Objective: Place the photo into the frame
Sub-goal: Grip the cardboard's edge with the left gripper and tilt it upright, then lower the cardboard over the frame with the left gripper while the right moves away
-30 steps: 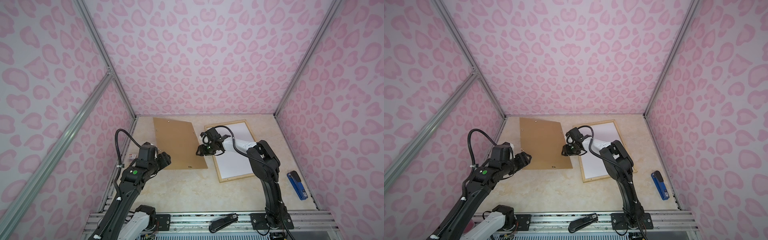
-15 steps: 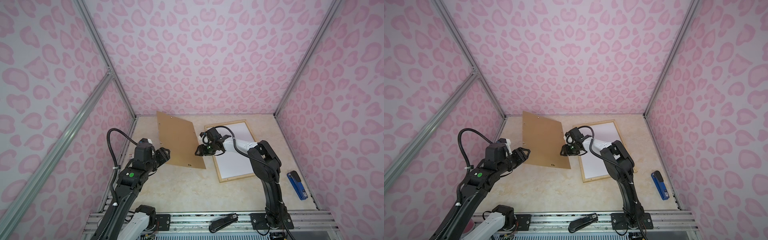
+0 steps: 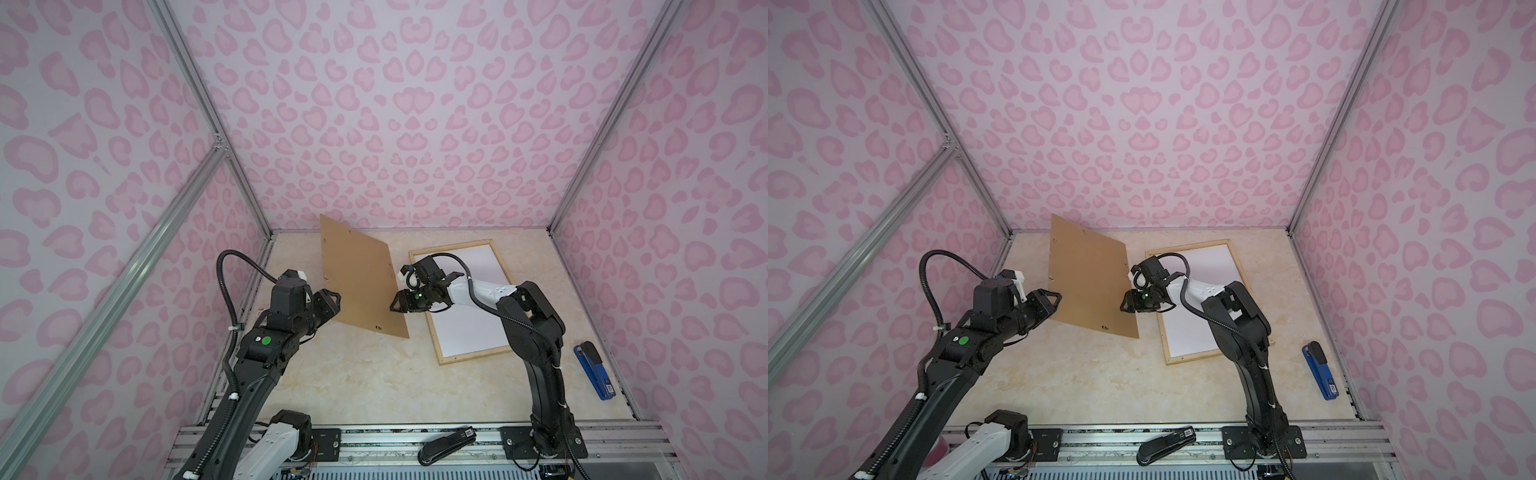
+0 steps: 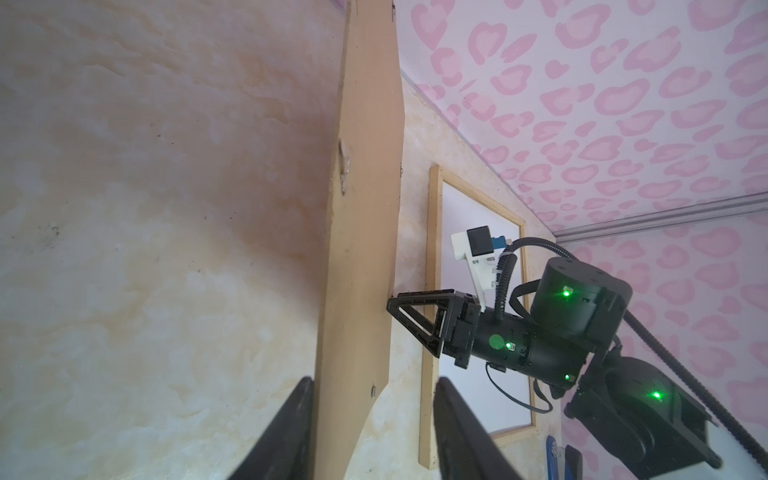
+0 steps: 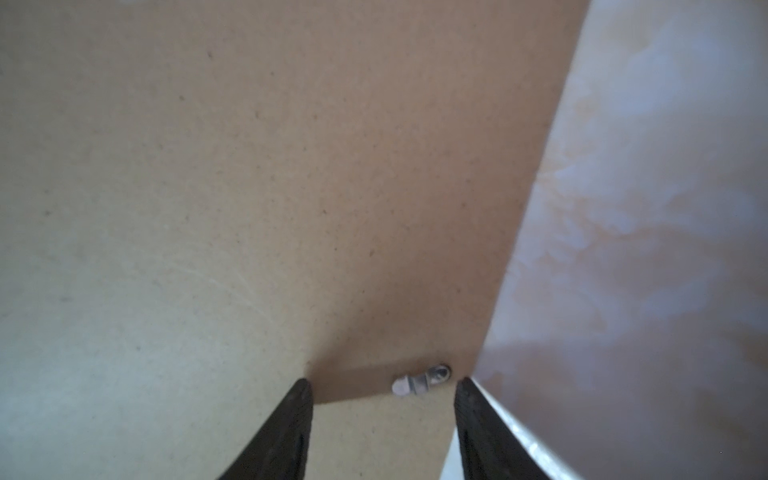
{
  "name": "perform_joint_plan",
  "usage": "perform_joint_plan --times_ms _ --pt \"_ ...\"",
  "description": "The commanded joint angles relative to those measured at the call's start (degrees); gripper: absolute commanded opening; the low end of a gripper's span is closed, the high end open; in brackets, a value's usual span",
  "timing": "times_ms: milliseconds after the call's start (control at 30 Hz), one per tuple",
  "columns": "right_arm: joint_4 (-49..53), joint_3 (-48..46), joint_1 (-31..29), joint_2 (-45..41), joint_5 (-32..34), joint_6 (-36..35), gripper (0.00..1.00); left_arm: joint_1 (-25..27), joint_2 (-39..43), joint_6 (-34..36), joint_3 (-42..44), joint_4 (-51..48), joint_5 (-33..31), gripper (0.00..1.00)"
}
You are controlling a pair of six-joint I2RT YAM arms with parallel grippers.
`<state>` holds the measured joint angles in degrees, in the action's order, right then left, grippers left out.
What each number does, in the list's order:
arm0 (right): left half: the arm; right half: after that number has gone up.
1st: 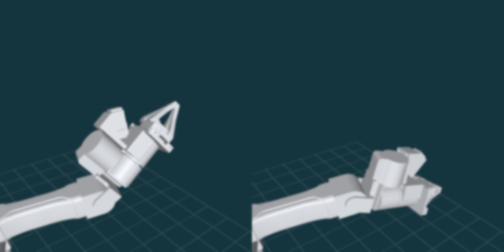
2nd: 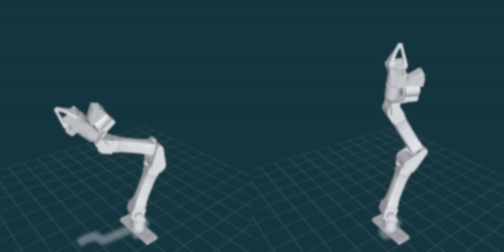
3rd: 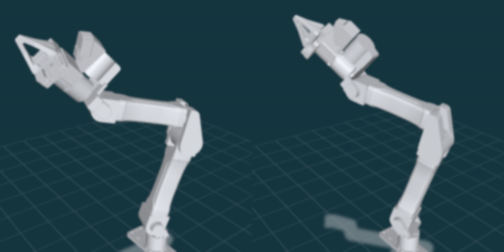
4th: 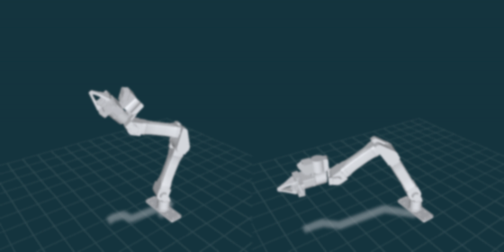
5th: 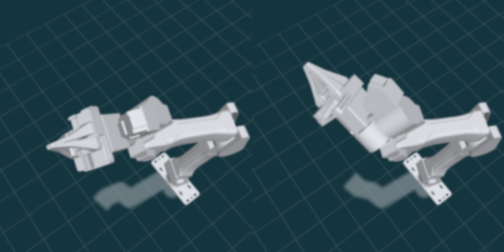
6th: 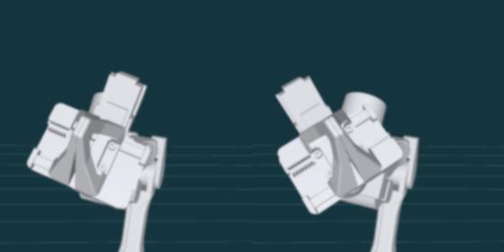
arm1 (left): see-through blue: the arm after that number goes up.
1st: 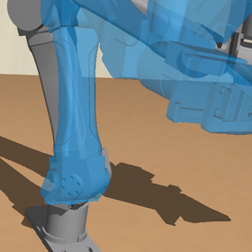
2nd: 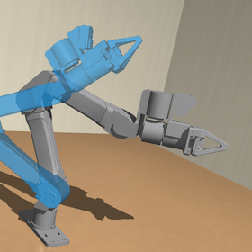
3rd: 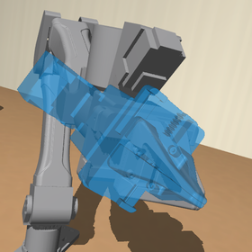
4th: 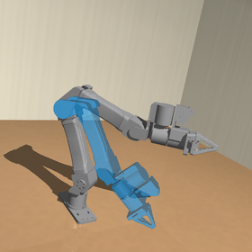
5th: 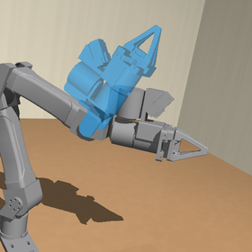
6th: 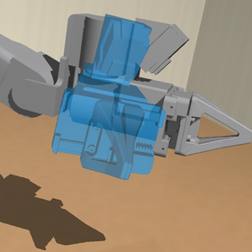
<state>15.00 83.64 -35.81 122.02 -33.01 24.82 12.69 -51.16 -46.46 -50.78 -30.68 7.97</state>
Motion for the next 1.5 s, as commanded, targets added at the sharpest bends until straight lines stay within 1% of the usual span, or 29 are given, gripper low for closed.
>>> perform_joint_plan --times_ms 0,200,367,400,767,967,1100,1233,1333,1467 --pt "1.57 -0.83 -0.26 0.44 -0.74 -0.06 0.56 0.05 -0.84 -0.47 -1.24 5.72 3.72 0.47" --pt "0.73 -1.60 -0.23 0.07 -1.07 0.29 0.56 -0.02 -2.45 -0.43 -1.94 6.42 4.26 0.42" --pt "0.39 -2.03 -0.18 -0.11 -1.24 0.29 0.56 0.00 -3.63 1.66 -3.71 4.60 2.30 0.37" --pt "0.27 -2.16 -0.07 -0.26 -1.18 0.17 0.56 0.03 -4.01 2.21 -4.24 3.94 1.74 0.32" --pt "0.10 -2.97 0.63 -1.86 -1.18 -0.77 0.56 0.05 -6.76 5.95 -6.16 -0.83 -2.96 0.04" --pt "2.79 -1.21 1.35 -4.65 -0.87 -3.73 0.56 0.03 -6.55 7.40 -7.14 -2.36 -5.72 0.04" --pt "5.76 0.49 3.28 -8.55 -0.03 -6.39 0.56 -0.17 -4.80 8.32 -8.22 -3.12 -8.18 0.04" --pt "12.10 4.39 7.57 -11.68 5.00 -10.52 0.57 -1.37 -3.63 9.34 -10.50 -2.63 -7.67 0.04" --pt "17.86 6.87 12.67 -12.11 12.21 -13.19 0.56 -2.09 -3.64 9.54 -11.69 -1.05 -4.54 0.04" --pt "21.29 7.71 20.70 -11.25 21.33 -15.69 0.55 -3.03 -2.63 9.45 -11.73 0.44 -0.68 0.04"
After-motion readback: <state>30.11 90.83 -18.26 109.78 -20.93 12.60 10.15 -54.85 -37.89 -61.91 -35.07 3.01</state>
